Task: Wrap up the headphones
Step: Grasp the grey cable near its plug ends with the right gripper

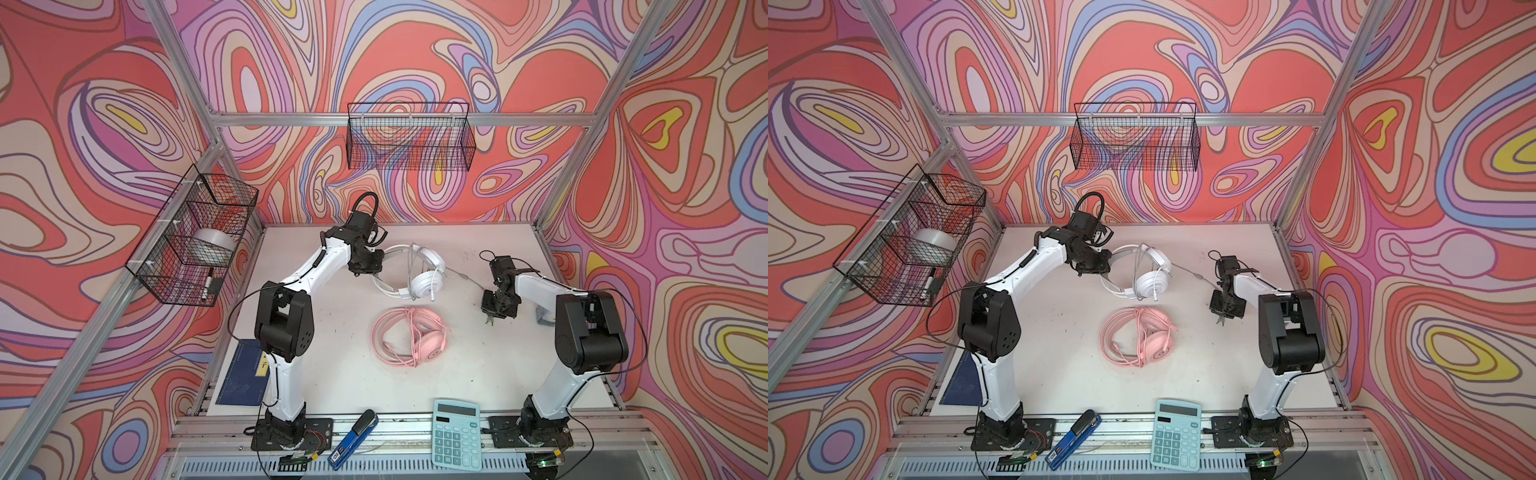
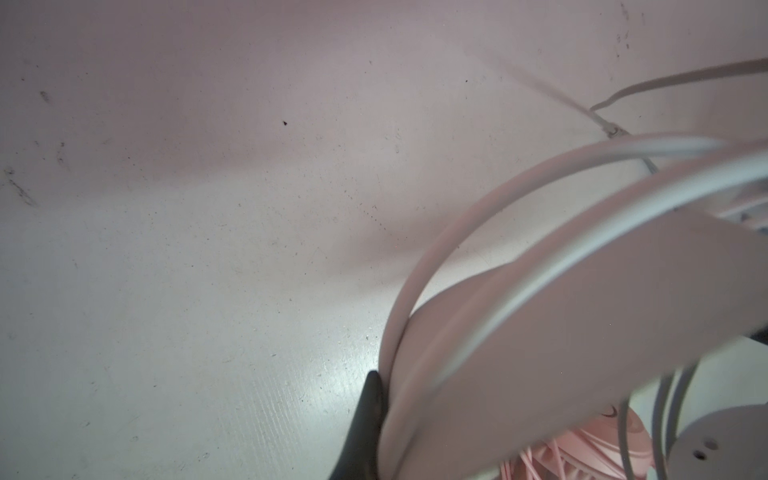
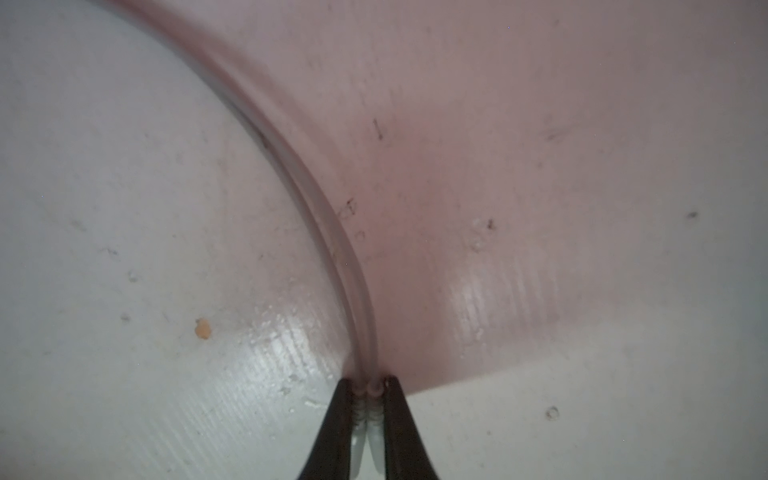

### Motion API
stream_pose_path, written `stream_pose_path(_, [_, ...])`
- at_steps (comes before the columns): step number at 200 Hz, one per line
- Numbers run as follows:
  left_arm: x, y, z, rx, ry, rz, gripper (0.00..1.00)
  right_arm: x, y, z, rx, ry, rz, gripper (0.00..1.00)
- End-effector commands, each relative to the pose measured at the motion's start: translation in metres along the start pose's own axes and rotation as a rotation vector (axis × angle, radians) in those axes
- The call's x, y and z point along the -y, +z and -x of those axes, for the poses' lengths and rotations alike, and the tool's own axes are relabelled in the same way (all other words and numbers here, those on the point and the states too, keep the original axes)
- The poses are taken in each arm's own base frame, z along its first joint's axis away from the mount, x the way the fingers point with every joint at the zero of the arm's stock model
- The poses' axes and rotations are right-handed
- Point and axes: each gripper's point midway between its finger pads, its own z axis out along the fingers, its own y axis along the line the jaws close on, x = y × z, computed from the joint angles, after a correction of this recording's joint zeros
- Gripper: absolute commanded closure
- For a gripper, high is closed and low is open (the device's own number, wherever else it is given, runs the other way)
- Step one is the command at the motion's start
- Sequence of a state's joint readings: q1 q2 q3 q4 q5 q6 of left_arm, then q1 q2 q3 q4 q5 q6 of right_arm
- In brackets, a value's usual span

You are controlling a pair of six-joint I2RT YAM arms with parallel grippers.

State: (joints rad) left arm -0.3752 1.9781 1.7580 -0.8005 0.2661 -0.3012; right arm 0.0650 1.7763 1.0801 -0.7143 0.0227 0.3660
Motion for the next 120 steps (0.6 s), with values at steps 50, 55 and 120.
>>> stream_pose_path(50, [0.015, -0.017, 0.04, 0.11, -0.185, -0.105, 1.0, -0.005, -0.033, -0.024, -0.03, -0.153, 0.053, 1.0])
stream_pose_path(55, [0.014, -0.017, 0.04, 0.108, -0.195, -0.102, 1.0, -0.008, -0.038, -0.024, -0.02, -0.17, 0.067, 1.0])
stream_pose_path(120, [-0.005, -0.013, 0.055, 0.151, -0.298, 0.014, 1.0, -0.075, -0.107, -0.046, 0.105, -0.541, 0.194, 1.0])
